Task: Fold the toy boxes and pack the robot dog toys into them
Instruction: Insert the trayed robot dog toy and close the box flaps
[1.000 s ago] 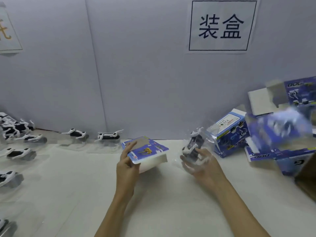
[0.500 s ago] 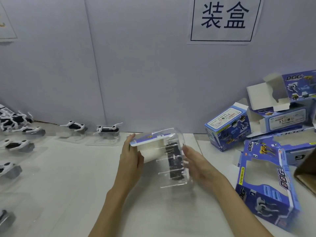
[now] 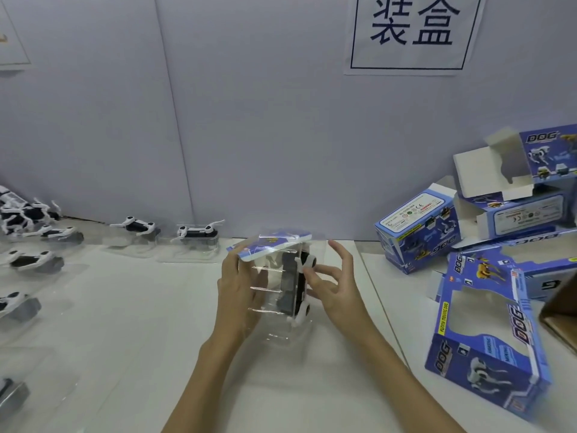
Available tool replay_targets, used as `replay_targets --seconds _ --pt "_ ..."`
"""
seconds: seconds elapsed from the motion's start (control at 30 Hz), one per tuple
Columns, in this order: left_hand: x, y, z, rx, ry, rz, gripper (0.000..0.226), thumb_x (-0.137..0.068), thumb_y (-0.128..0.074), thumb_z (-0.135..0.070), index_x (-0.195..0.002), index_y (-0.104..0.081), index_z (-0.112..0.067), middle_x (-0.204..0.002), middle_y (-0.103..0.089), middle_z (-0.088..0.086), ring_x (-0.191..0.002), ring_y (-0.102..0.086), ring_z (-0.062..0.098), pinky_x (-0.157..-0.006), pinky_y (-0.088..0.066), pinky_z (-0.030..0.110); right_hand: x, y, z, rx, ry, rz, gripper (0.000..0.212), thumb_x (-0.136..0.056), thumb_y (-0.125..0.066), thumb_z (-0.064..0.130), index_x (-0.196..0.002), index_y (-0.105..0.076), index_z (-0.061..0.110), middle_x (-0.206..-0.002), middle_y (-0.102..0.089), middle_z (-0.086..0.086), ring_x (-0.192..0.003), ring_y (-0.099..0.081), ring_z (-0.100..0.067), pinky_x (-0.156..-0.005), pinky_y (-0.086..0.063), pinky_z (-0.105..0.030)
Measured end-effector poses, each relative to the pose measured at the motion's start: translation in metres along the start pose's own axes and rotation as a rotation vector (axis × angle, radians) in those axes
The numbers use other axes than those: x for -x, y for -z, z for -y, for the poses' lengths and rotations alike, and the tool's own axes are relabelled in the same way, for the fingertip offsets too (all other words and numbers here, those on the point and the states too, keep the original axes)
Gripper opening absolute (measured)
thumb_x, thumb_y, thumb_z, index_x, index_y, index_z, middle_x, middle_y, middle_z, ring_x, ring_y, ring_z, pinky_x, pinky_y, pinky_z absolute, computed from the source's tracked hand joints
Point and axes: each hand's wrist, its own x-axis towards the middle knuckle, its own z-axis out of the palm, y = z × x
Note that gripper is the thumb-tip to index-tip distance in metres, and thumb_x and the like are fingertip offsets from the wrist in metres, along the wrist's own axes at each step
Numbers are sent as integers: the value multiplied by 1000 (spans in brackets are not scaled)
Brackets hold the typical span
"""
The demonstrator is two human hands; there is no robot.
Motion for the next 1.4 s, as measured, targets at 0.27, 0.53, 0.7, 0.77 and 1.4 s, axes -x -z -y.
replay_targets --seconds 0.27,0.53,0.7,0.77,1.4 --pt "0 -7 0 -24 75 -129 44 -96 -54 -28 -134 -34 -34 -126 -42 -5 -104 -40 5 -89 -31 40 3 -15 -16 42 15 88 101 -84 -80 51 -147 -5 75 -124 -65 10 -106 -70 -2 -81 -55 -15" --pt "-12 -1 19 -104 164 -48 23 -105 -48 -4 -128 -50 -7 -121 -47 0 -114 -42 21 -83 -22 37 -6 28 -5 -142 -212 190 61 -78 -83 42 -134 -57 34 -120 -73 -16 -107 -73 -27 -93 -56 -45" --pt "-12 6 21 -58 188 -60 14 -106 -49 -6 -119 -50 -10 -121 -45 -6 -117 -43 23 -83 -21 36 -2 60 12 -198 -311 439 68 -76 -86 47 -138 -62 39 -129 -71 -15 -116 -71 -26 -85 -58 -30" --pt "-12 7 20 -90 175 -49 24 -106 -50 -7 -130 -51 -8 -127 -47 -6 -120 -41 19 -82 -19 35 -4 67 12 -210 -317 449 77 -70 -89 48 -141 -60 36 -127 -70 -17 -110 -71 -27 -85 -57 -36" --pt "-1 24 17 45 -98 307 67 -90 -74 -8 -145 -49 -36 -160 -38 -17 -149 -32 0 -114 -28 12 -12 69 12 540 -150 136 66 -72 -86 48 -127 -51 46 -94 -72 13 -68 -67 -1 -59 -49 -16"
